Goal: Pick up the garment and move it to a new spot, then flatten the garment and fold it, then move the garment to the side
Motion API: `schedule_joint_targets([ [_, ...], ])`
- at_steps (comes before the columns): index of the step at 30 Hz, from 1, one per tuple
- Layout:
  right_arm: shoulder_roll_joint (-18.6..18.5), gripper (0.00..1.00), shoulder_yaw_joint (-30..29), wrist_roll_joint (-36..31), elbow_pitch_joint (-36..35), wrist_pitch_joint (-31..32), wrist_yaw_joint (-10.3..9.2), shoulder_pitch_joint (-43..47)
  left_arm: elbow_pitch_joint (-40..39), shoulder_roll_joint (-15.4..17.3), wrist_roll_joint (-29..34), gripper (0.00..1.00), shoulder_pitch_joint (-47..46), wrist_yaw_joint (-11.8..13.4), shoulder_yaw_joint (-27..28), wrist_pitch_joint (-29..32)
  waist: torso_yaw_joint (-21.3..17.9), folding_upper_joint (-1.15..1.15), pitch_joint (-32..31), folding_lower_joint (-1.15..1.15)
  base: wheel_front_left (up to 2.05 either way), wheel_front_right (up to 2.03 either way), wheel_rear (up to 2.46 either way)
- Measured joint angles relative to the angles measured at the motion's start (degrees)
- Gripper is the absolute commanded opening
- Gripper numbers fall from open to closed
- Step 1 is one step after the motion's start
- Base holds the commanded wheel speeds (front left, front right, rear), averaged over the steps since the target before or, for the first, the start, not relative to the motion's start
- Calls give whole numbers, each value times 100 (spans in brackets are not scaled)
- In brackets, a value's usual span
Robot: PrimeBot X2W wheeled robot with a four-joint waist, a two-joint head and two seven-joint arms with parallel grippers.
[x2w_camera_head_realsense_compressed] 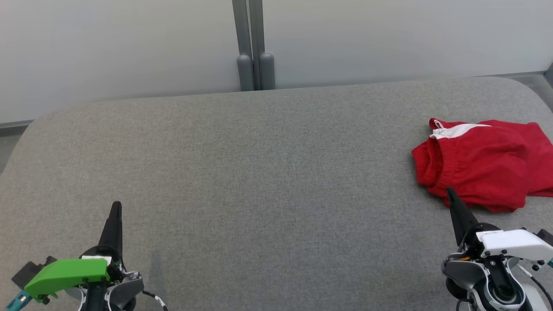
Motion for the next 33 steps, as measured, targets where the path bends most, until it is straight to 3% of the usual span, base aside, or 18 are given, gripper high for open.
schedule_joint_targets([
  [11, 76, 0, -71, 330, -18, 105, 0, -27, -5, -12, -379, 0, -52, -20, 70, 107, 0, 0, 30, 0, 0, 0, 0],
  [33, 79, 0, -71, 331, -19, 105, 0, -29, -7, -14, -387, 0, -53, -20, 73, 107, 0, 0, 30, 0, 0, 0, 0],
])
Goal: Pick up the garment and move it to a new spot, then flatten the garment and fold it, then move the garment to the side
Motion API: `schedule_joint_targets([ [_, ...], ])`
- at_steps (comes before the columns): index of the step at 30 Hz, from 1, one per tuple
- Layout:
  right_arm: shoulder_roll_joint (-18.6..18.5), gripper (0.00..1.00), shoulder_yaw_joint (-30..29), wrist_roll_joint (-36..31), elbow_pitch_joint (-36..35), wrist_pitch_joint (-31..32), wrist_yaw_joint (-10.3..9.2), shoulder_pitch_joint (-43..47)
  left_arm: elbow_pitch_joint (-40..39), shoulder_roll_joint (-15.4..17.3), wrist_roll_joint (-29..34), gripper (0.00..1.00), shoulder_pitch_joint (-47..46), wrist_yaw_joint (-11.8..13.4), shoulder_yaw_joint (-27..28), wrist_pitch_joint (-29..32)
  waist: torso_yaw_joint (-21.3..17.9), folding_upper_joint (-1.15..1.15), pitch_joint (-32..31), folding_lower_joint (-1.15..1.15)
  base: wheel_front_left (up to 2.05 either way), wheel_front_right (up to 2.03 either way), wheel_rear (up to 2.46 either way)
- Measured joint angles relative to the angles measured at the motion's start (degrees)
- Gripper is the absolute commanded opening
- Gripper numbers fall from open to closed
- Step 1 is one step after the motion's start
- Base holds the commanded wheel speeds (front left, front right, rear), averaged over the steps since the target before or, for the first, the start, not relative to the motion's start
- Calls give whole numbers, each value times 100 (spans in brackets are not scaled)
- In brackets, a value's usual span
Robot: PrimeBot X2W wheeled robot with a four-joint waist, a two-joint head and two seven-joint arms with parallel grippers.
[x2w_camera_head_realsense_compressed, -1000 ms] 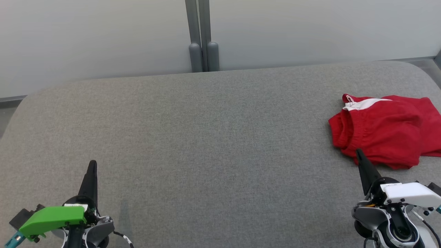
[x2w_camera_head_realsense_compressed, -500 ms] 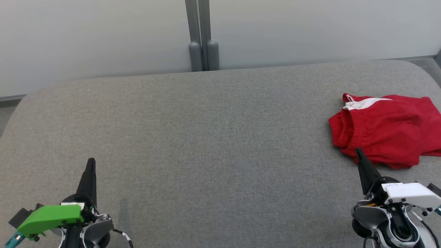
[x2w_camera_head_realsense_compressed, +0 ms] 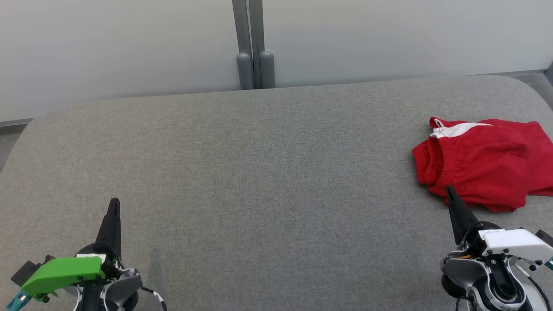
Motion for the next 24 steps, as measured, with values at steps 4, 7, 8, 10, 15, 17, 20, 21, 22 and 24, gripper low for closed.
schedule_joint_targets([
  [4, 0, 0, 0, 0, 0, 0, 0, 0, 0, 0, 0, 0, 0, 0, 0, 0, 0, 0, 0, 0, 0, 0, 0],
  [7, 0, 0, 0, 0, 0, 0, 0, -1, 0, 0, 0, 0, 0, 0, 0, 0, 0, 0, 0, 0, 0, 0, 0],
  [8, 0, 0, 0, 0, 0, 0, 0, -1, 0, 0, 0, 0, 0, 0, 0, 0, 0, 0, 0, 0, 0, 0, 0],
  [10, 0, 0, 0, 0, 0, 0, 0, -1, 0, 0, 0, 0, 0, 0, 0, 0, 0, 0, 0, 0, 0, 0, 0],
  [15, 0, 0, 0, 0, 0, 0, 0, -1, 0, 0, 0, 0, 0, 0, 0, 0, 0, 0, 0, 0, 0, 0, 0],
  [17, 0, 0, 0, 0, -1, 0, 0, -1, 0, 0, 0, 0, 0, 0, 0, 0, 0, 0, 0, 0, 0, 0, 0],
  [20, 0, 0, 0, 0, -1, 0, 0, -1, 0, 0, 0, 0, 0, 0, 0, 0, 0, 0, 0, 0, 0, 0, 0],
  [21, 0, 0, 0, 0, -1, 0, 0, -1, 0, 0, 0, 0, 0, 0, 0, 0, 0, 0, 0, 0, 0, 0, 0],
  [22, 0, 0, 0, 0, -1, 0, 0, -1, 0, 0, 0, 0, 0, 0, 0, 0, 0, 0, 0, 0, 0, 0, 0],
  [24, 0, 0, 0, 0, -1, 0, 0, -1, 0, 0, 0, 0, 0, 0, 0, 0, 0, 0, 0, 0, 0, 0, 0],
])
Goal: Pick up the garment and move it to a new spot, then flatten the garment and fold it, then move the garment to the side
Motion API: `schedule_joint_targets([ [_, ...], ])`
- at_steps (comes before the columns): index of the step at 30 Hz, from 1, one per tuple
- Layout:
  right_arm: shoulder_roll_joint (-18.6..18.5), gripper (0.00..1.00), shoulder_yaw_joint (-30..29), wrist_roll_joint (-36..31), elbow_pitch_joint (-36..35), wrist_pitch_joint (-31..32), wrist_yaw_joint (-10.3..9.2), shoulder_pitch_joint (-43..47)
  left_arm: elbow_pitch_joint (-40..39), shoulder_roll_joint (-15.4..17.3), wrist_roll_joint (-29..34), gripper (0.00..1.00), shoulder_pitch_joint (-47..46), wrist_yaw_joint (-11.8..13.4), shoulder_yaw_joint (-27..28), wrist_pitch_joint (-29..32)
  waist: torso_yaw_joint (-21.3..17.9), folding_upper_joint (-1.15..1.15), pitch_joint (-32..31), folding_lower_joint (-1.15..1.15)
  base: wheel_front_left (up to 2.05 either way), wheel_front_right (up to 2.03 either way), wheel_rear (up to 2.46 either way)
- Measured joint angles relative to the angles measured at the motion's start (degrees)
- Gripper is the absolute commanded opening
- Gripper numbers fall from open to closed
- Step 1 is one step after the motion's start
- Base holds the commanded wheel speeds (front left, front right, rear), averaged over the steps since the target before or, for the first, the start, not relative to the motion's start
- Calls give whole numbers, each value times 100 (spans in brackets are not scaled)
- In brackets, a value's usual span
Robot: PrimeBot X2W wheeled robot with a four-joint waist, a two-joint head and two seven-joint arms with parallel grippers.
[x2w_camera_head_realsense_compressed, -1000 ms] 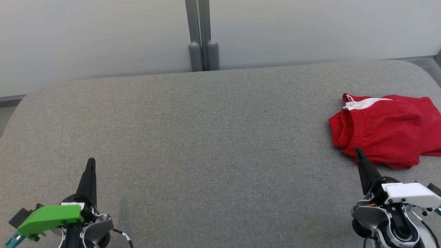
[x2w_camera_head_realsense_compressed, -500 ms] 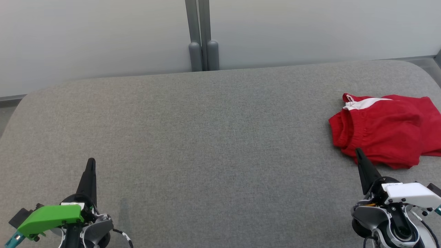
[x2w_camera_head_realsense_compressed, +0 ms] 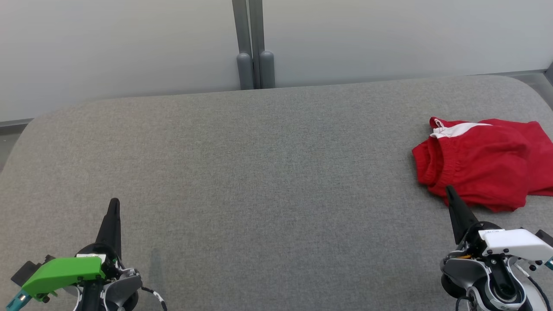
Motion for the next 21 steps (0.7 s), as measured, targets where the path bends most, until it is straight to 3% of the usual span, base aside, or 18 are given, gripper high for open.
schedule_joint_targets([
  [21, 0, 0, 0, 0, 0, 0, 0, 0, -1, 0, 0, 0, -1, -1, 0, 0, 0, 0, 0, 0, 0, 0, 0],
])
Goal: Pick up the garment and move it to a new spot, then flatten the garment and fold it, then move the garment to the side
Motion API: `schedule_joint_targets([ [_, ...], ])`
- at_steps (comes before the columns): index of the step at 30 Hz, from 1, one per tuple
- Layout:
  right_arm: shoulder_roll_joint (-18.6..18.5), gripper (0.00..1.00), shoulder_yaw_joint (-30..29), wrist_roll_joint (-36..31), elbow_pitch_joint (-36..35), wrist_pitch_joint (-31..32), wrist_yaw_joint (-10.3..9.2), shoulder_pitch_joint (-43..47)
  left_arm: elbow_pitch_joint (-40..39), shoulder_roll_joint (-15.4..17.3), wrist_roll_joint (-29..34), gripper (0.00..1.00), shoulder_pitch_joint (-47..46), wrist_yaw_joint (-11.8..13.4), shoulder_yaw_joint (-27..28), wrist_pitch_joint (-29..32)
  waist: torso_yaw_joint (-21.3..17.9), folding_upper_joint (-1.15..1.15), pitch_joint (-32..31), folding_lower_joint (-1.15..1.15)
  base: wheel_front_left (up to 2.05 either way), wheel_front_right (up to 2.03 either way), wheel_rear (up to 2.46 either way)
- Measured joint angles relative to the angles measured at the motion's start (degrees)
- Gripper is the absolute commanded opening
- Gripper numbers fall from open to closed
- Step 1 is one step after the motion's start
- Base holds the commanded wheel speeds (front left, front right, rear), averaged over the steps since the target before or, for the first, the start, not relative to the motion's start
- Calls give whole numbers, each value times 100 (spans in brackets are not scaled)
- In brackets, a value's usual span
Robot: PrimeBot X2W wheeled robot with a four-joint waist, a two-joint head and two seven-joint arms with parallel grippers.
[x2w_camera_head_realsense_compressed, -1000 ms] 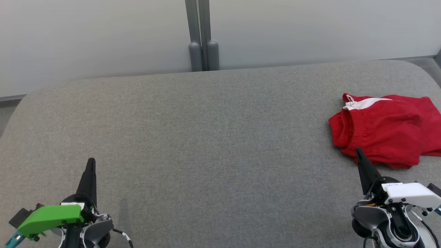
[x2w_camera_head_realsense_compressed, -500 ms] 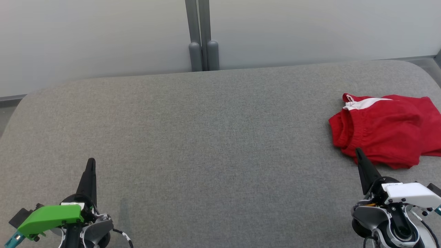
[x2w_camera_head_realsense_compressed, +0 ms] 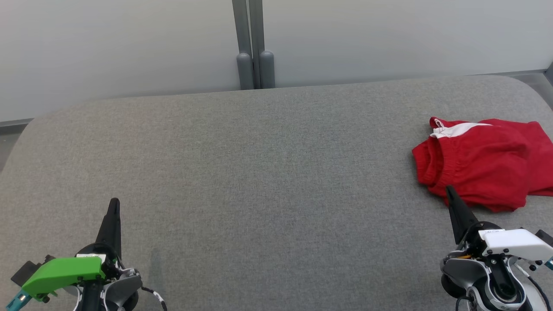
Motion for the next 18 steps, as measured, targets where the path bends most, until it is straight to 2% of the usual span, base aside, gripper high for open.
schedule_joint_targets([
  [18, 0, 0, 0, 0, 0, 0, 0, 0, 0, 0, 0, 0, 0, 0, 0, 0, 0, 0, 0, 0, 0, 0, 0],
])
